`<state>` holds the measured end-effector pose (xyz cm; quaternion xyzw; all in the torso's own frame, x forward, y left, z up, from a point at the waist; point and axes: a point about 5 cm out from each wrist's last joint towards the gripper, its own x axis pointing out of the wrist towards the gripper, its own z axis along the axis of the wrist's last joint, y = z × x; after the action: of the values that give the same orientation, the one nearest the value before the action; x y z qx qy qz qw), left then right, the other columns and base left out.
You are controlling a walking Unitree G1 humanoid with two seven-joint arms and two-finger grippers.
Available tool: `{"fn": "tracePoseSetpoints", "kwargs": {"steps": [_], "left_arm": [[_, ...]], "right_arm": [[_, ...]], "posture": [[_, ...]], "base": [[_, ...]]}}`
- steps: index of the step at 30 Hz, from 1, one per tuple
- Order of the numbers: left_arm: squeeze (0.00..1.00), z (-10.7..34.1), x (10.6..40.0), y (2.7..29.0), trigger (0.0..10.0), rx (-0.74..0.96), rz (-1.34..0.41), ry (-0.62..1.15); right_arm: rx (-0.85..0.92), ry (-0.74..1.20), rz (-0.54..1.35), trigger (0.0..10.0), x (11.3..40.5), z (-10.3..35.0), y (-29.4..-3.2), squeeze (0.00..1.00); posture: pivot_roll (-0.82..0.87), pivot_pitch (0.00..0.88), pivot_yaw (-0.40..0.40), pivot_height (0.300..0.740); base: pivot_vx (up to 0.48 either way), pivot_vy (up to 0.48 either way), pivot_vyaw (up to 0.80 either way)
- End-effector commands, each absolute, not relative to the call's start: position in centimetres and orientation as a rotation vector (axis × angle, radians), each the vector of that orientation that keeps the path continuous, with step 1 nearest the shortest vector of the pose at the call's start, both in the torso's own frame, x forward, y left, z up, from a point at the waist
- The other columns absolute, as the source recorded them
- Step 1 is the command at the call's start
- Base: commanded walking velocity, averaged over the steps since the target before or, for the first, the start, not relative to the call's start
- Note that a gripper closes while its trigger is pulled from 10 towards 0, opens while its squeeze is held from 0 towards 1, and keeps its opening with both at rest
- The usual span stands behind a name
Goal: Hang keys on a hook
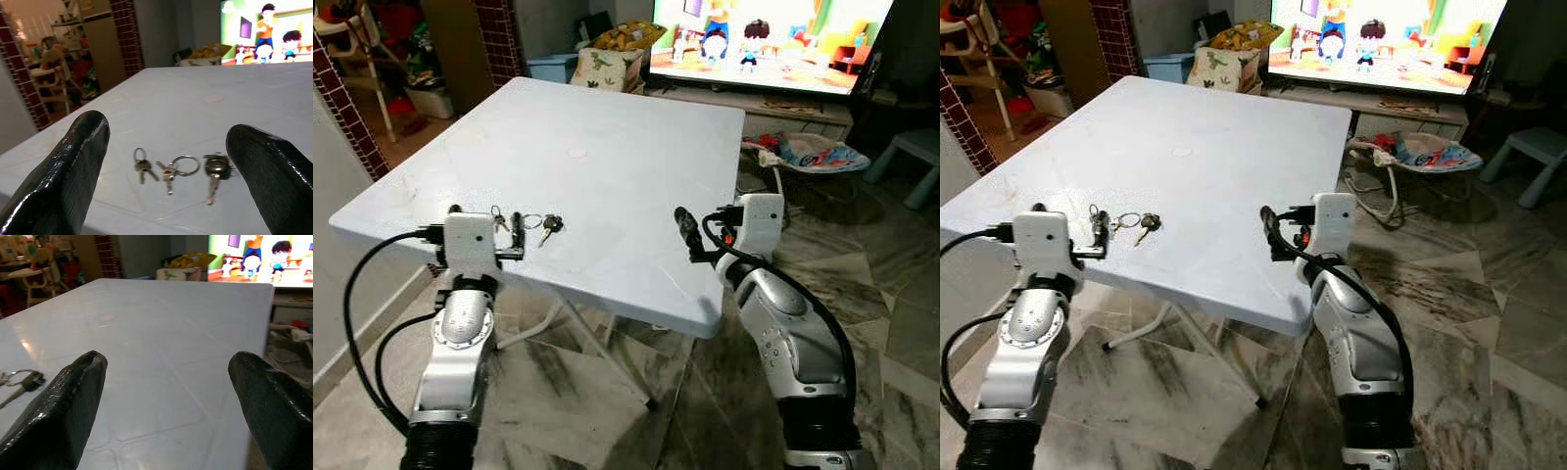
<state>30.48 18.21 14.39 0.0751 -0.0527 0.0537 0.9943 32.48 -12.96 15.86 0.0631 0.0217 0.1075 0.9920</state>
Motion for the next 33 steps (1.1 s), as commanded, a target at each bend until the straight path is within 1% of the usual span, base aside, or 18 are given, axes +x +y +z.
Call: {"fn": "tracePoseSetpoints", "kwargs": {"steps": [1,2,3,4,5,6,8,13,24,25,26,27,28,29,30,31,32,33], "left_arm": [[0.0,14.6,30.2,18.1,10.0,0.148,0.082,-0.134],[0.0,14.8,30.0,18.1,9.5,0.155,0.08,-0.154],[0.0,15.0,29.9,18.1,9.5,0.159,0.079,-0.168],[0.0,15.2,29.7,18.2,0.0,0.141,0.084,-0.191],[0.0,15.5,29.6,18.3,0.0,0.11,0.082,-0.213],[0.0,15.5,29.6,18.5,0.0,0.114,0.094,-0.213],[0.0,15.8,29.8,18.7,0.0,0.114,0.118,-0.22],[0.0,16.7,30.3,18.3,0.0,0.14,0.112,-0.273],[0.0,16.6,30.4,18.5,0.0,0.159,0.12,-0.283],[0.0,16.6,30.4,18.4,0.8,0.156,0.119,-0.28],[0.0,16.6,30.4,18.4,0.8,0.156,0.119,-0.28],[0.0,16.5,30.5,18.4,8.0,0.16,0.116,-0.273],[0.0,16.3,30.6,18.4,10.0,0.147,0.106,-0.262],[0.0,16.3,30.6,18.4,10.0,0.147,0.106,-0.262],[0.0,16.2,30.6,18.3,10.0,0.131,0.096,-0.253],[0.0,16.2,30.6,18.3,10.0,0.131,0.096,-0.253],[0.97,16.1,30.6,18.3,10.0,0.125,0.097,-0.249],[0.97,16.1,30.6,18.3,10.0,0.125,0.097,-0.249]], "right_arm": [[0.106,0.024,0.204,10.0,32.3,16.2,-13.1,0.0],[0.111,0.006,0.196,8.0,32.2,16.3,-13.1,0.0],[0.115,-0.006,0.191,8.0,32.2,16.5,-13.2,0.0],[0.121,-0.025,0.183,0.0,32.2,16.7,-13.2,0.0],[0.118,-0.043,0.172,0.0,32.2,17.0,-13.3,0.0],[0.082,-0.063,0.16,0.0,32.3,17.3,-13.4,0.0],[0.08,-0.086,0.154,0.0,32.5,17.7,-13.4,0.0],[0.006,-0.202,0.169,0.0,32.6,19.6,-13.2,0.0],[-0.048,-0.303,0.169,0.0,32.6,21.2,-12.8,0.0],[-0.046,-0.303,0.168,0.0,32.6,21.2,-12.7,0.0],[-0.046,-0.303,0.168,0.0,32.6,21.2,-12.7,0.0],[-0.047,-0.297,0.165,0.0,32.8,21.1,-12.7,0.0],[-0.037,-0.288,0.168,0.0,32.8,20.9,-12.6,0.0],[-0.037,-0.288,0.168,0.0,32.8,20.9,-12.6,0.0],[-0.022,-0.278,0.168,7.5,32.9,20.8,-12.5,1.0],[-0.022,-0.278,0.168,7.5,32.9,20.8,-12.5,1.0],[-0.013,-0.268,0.168,10.0,32.9,20.7,-12.5,1.0],[-0.013,-0.268,0.168,10.0,32.9,20.7,-12.5,1.0]], "posture": [[0.01,0.0,0.015,0.74],[0.01,0.0,0.013,0.74],[0.01,0.0,0.013,0.74],[0.01,0.0,0.01,0.74],[0.01,0.0,0.009,0.74],[0.0,0.0,0.006,0.74],[0.0,0.0,0.005,0.74],[-0.01,0.0,0.0,0.74],[-0.01,0.0,0.003,0.74],[0.0,0.0,0.002,0.74],[0.0,0.0,0.002,0.74],[0.0,0.0,0.001,0.74],[0.0,0.0,0.001,0.74],[0.0,0.0,0.001,0.74],[0.0,0.0,0.001,0.74],[0.0,0.0,0.001,0.74],[0.0,0.0,0.001,0.74],[0.0,0.0,0.001,0.74]], "base": [[0.0,0.0,0.0],[0.0,0.0,0.0],[0.0,0.0,0.0],[0.0,0.0,0.0],[0.0,0.0,0.0],[0.0,0.0,0.0],[0.0,0.0,0.0],[0.0,0.0,0.0],[0.0,0.0,0.0],[0.0,0.0,0.0],[0.0,0.0,0.0],[0.0,0.0,0.0],[0.0,0.0,0.0],[0.0,0.0,0.0],[0.0,0.0,0.0],[0.0,0.0,0.0],[0.0,0.0,0.0],[0.0,0.0,0.0]]}}
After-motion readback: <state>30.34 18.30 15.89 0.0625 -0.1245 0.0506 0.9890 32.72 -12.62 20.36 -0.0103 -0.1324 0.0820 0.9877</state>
